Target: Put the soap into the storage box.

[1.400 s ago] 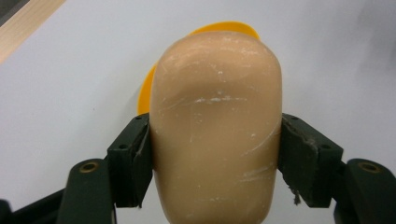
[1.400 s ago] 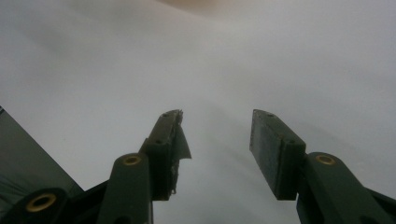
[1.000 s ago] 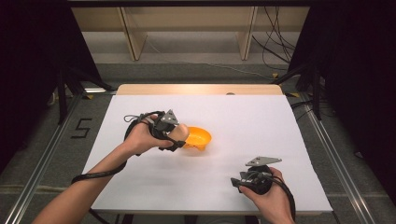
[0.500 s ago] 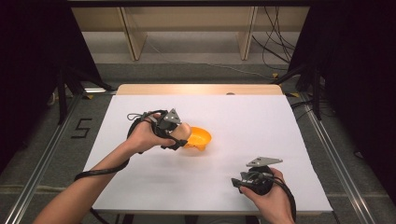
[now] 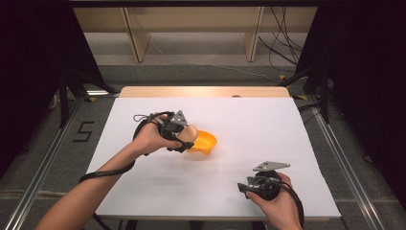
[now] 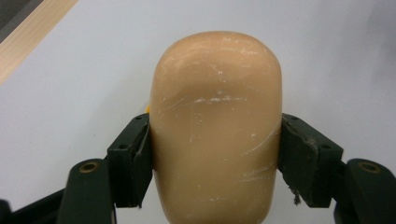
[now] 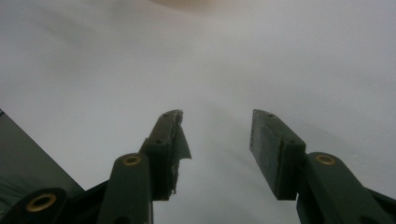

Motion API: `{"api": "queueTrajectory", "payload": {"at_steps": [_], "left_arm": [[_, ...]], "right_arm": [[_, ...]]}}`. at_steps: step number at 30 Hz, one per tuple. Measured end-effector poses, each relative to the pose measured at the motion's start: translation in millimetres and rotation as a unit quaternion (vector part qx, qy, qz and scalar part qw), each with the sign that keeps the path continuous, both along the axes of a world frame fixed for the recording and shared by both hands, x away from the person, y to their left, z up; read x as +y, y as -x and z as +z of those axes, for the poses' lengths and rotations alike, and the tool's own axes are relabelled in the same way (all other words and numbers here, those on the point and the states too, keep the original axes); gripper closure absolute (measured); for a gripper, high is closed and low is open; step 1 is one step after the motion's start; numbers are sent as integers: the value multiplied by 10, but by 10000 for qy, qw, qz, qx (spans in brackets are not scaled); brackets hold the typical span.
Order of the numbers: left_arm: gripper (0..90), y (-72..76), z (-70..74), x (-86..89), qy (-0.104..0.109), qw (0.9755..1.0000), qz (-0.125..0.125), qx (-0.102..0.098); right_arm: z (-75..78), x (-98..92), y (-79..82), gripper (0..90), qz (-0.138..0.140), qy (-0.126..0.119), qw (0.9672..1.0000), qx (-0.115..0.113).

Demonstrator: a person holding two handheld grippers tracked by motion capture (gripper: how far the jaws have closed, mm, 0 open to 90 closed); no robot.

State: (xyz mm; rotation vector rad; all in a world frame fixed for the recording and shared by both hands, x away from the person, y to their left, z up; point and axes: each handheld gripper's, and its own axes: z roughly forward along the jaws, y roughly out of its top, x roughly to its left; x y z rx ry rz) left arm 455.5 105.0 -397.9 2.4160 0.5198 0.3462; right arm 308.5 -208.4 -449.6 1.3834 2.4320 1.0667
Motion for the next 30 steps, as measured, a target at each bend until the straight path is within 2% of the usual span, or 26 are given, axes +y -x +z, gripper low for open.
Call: {"api": "queueTrajectory", "payload": {"at_steps": [4,10,12,14,17,18,29,30], "left_arm": [[323,-17,-18,-15,69,9999,76,22],[324,-41,-12,-35,34,10000,18,0],[324,-50,-14,-47,78,10000,29,-13],[324,-54,-15,-52,97,9999,36,-20],[323,-71,-19,-74,120,9999,29,-28],[323,-71,-19,-74,120,9999,29,-28],[323,-137,-31,-116,75,10000,-16,7],[323,-143,-33,-120,93,10000,6,19]], "right_arm": [[1,-2,-1,541,-29,-7,10000,-10],[3,3,8,542,-40,-72,9999,68],[1,-4,3,541,-2,-15,10000,-15],[13,6,21,541,-79,-21,9999,118],[12,3,20,541,-72,-21,9999,102],[2,-5,7,541,-12,-14,10000,-7],[2,-8,9,541,0,-17,10000,-33],[-8,-14,2,541,30,14,9999,-111]]}}
